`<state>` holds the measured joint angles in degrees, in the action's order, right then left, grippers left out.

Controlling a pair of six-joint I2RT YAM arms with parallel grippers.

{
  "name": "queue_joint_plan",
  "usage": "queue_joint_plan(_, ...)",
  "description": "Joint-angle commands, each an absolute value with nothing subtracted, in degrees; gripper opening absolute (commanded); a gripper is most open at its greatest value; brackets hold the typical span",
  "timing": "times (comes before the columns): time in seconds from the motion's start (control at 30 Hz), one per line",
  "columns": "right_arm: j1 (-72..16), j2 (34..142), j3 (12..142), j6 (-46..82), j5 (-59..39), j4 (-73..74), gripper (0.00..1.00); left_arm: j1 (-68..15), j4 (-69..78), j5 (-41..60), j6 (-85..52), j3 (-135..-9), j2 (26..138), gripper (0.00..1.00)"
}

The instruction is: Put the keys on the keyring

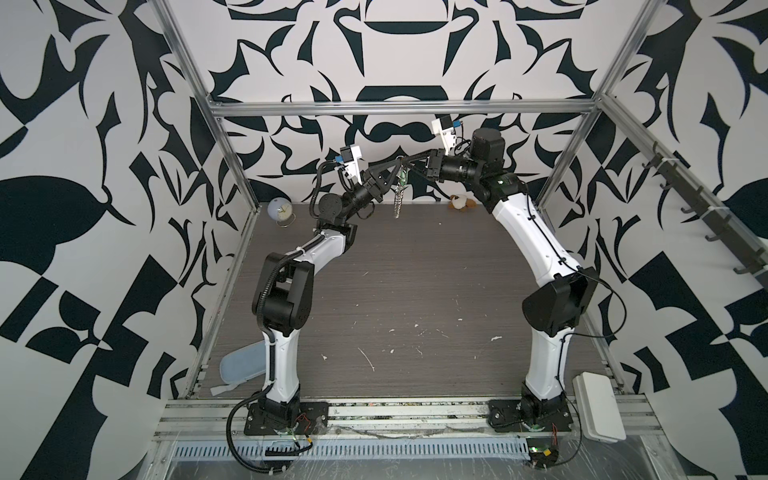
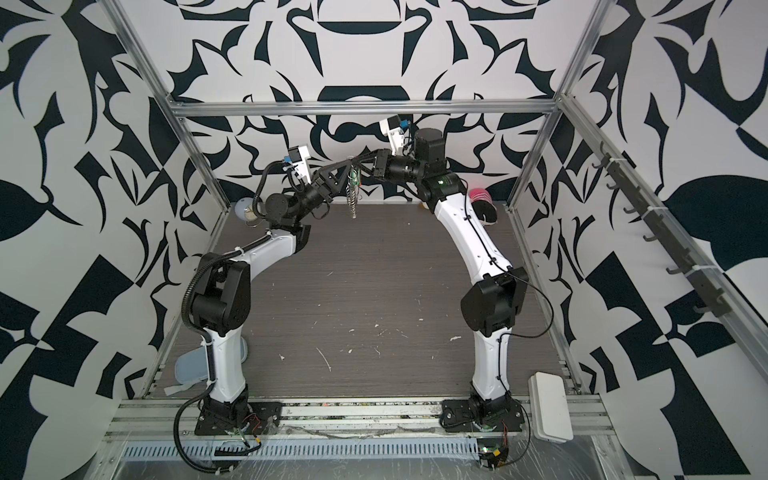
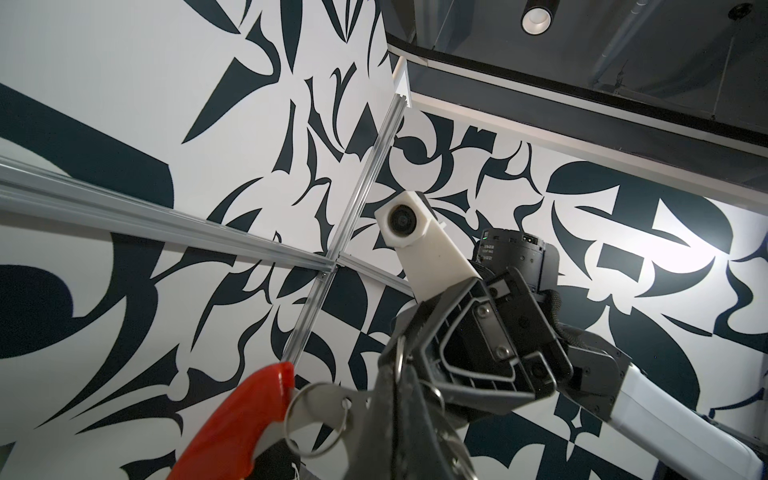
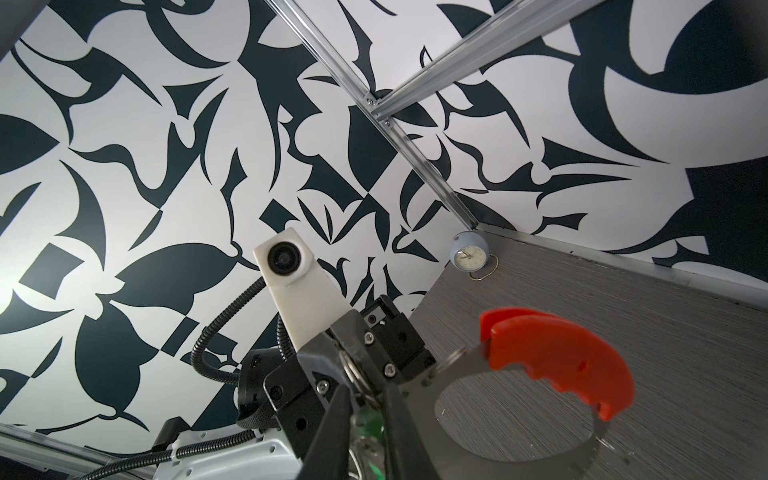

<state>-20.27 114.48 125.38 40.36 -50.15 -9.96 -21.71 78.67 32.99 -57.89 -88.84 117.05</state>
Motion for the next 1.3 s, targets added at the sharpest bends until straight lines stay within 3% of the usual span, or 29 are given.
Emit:
queue_joint_plan(0.0,-21.09,114.08,125.95,41.82,-52.00,-5.10,0.20,-21.75,82.62,32.38,-59.41,-90.77,115.64,0.00)
queue_joint_plan(0.3,-21.09,115.21,126.83,43.86,-52.60,-2.12,0.12,-21.74,82.57,32.79,-59.75,-90.67,115.88,0.00)
queue_joint_plan(0.7,-21.80,117.57,131.37,41.79,-53.99,-4.52,0.15,-21.80,82.62,33.55,-61.43,-90.80,116.36,0.00)
queue_joint_plan(0.83,-21.96,118.05,133.60,38.58,-52.68,-8.67,0.00,-21.69,82.59,33.66,-61.77,-90.86,116.52,0.00)
queue_joint_plan(1.03,-21.95,117.88,135.84,30.77,-49.25,-17.26,0.00,-21.22,82.56,34.41,-61.81,-89.40,116.32,0.00)
queue_joint_plan(1.27,-21.98,116.68,135.69,18.05,-43.81,-26.64,0.00,-18.28,82.60,34.83,-55.86,-79.99,112.22,0.24)
